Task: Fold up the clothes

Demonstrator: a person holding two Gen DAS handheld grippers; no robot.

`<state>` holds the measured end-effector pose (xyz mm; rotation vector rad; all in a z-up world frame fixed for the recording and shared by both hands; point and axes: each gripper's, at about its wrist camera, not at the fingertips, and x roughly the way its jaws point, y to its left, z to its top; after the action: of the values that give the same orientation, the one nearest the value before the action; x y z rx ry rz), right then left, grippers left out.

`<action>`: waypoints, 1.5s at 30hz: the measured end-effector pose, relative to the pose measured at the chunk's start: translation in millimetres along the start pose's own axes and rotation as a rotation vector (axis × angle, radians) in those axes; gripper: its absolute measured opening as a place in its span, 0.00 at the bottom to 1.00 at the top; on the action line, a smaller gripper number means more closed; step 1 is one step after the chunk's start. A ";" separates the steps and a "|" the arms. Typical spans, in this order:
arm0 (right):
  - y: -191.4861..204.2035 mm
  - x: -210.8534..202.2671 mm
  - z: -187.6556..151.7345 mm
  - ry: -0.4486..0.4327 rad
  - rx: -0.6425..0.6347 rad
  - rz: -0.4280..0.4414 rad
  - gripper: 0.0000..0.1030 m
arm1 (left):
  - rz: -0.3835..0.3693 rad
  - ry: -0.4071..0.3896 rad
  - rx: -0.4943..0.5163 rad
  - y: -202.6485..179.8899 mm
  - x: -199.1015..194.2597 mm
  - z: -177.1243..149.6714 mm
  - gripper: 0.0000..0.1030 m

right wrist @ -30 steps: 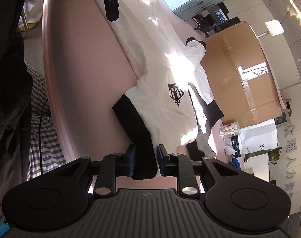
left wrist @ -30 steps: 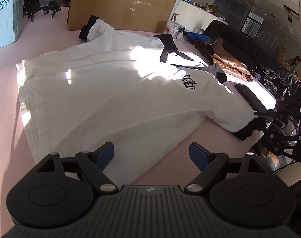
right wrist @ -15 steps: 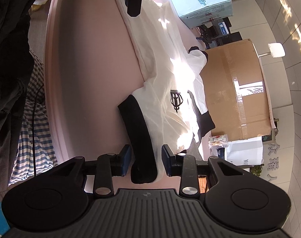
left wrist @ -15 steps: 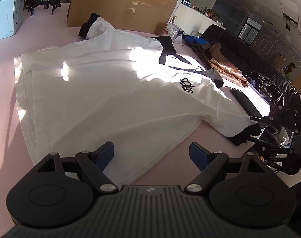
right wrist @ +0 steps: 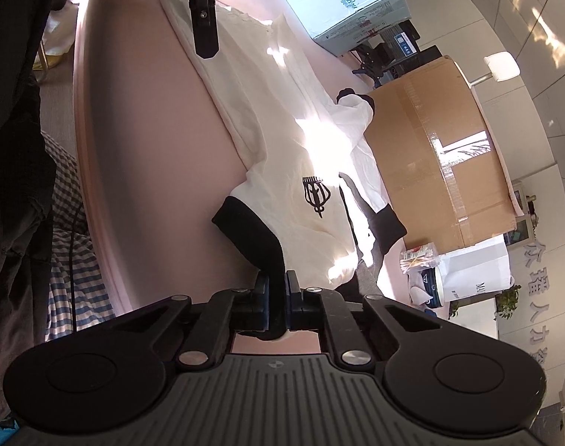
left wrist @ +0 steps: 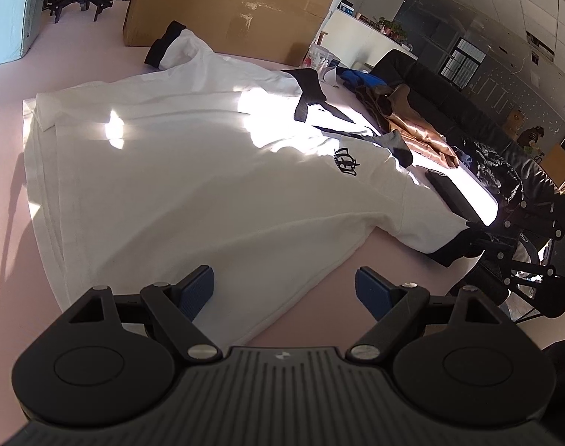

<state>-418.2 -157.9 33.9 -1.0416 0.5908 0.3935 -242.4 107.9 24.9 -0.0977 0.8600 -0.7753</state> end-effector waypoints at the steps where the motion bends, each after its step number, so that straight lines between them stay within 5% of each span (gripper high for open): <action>1: -5.2 0.1 0.5 -0.007 0.015 0.008 0.06 | 0.000 -0.001 0.000 -0.1 -0.1 -0.4 0.80; 11: -52.3 4.3 25.0 -0.099 -0.020 -0.043 0.06 | -0.002 -0.007 -0.008 1.1 -4.0 -3.8 0.80; 19: -95.9 37.9 50.1 -0.134 0.003 0.013 0.06 | -0.020 -0.019 0.006 -5.9 -11.4 -1.4 0.80; 39: -136.8 185.4 74.6 -0.012 0.086 0.259 0.06 | 0.000 0.001 0.027 -13.8 -5.5 -0.7 0.80; 41: -136.7 190.2 74.2 -0.015 0.108 0.263 0.09 | 0.002 0.005 0.027 -14.2 -4.6 -0.9 0.80; 43: -137.8 192.1 73.2 -0.019 0.130 0.245 0.31 | 0.001 0.009 0.028 -15.2 -3.0 -0.6 0.80; 45: -141.1 191.5 72.0 -0.043 0.155 0.211 0.42 | 0.000 0.014 0.029 -18.2 -0.8 -0.1 0.80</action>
<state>-169.8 -153.1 37.6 -0.8235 0.6839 0.5454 -253.2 95.2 32.2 -0.0662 0.8620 -0.7892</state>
